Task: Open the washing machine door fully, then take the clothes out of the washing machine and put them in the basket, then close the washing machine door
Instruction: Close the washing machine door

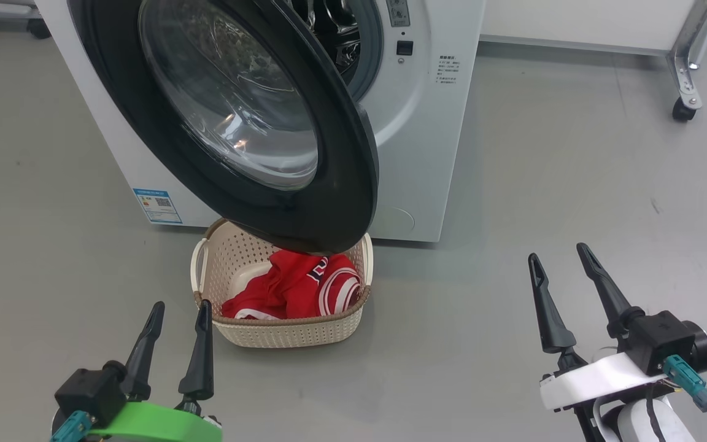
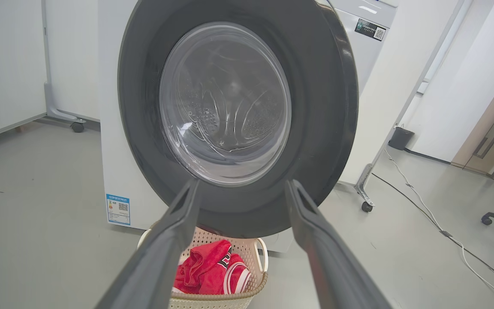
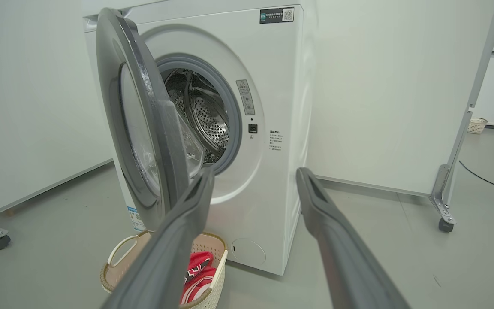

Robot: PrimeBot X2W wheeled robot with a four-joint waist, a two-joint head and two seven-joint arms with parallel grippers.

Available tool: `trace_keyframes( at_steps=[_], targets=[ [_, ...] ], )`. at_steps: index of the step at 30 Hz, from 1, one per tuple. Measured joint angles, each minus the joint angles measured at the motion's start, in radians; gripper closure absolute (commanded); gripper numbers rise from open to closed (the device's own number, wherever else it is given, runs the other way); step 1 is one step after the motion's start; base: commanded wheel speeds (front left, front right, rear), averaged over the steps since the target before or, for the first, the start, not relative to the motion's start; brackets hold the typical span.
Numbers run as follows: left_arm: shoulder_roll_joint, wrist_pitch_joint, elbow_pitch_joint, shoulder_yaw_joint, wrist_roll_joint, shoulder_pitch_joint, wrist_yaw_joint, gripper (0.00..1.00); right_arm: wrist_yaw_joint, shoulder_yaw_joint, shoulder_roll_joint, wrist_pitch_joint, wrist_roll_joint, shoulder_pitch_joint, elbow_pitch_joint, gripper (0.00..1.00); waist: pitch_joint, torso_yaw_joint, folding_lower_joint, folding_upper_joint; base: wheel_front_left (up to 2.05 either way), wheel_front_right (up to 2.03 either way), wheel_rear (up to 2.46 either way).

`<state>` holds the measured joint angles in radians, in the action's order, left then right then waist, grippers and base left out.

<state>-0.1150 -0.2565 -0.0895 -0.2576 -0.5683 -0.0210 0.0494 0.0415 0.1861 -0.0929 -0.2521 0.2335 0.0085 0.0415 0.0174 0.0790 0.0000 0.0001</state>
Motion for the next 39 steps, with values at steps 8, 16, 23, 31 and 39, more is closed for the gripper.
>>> trace_keyframes(
  at_steps=[8,16,23,31,39],
  targets=[
    [0.010,0.000,0.014,-0.011,0.010,0.002,0.009,0.00,0.022,0.041,-0.026,0.001,-0.028,-0.008,-0.013,1.00,0.042,0.014,0.0000,0.0000,0.00,0.00,0.00],
    [0.038,0.000,0.032,-0.051,0.033,0.043,0.019,0.00,0.065,0.151,-0.081,0.028,-0.108,-0.139,-0.046,1.00,0.114,0.046,0.0000,0.0000,0.00,0.00,0.00],
    [0.052,0.000,0.040,-0.068,0.033,0.093,0.026,0.00,0.080,0.243,-0.102,0.063,-0.135,-0.287,-0.054,1.00,0.186,0.089,0.0000,0.0000,0.00,0.00,0.00],
    [0.063,0.000,0.048,-0.066,0.033,0.142,0.027,0.00,0.081,0.321,-0.120,0.102,-0.150,-0.418,-0.028,1.00,0.262,0.135,0.0000,0.0000,0.00,0.00,0.00],
    [0.069,0.000,0.056,-0.045,0.031,0.178,0.028,0.00,0.081,0.418,-0.160,0.133,-0.130,-0.545,0.033,1.00,0.345,0.179,0.0000,0.0000,0.00,0.00,0.00]
  ],
)
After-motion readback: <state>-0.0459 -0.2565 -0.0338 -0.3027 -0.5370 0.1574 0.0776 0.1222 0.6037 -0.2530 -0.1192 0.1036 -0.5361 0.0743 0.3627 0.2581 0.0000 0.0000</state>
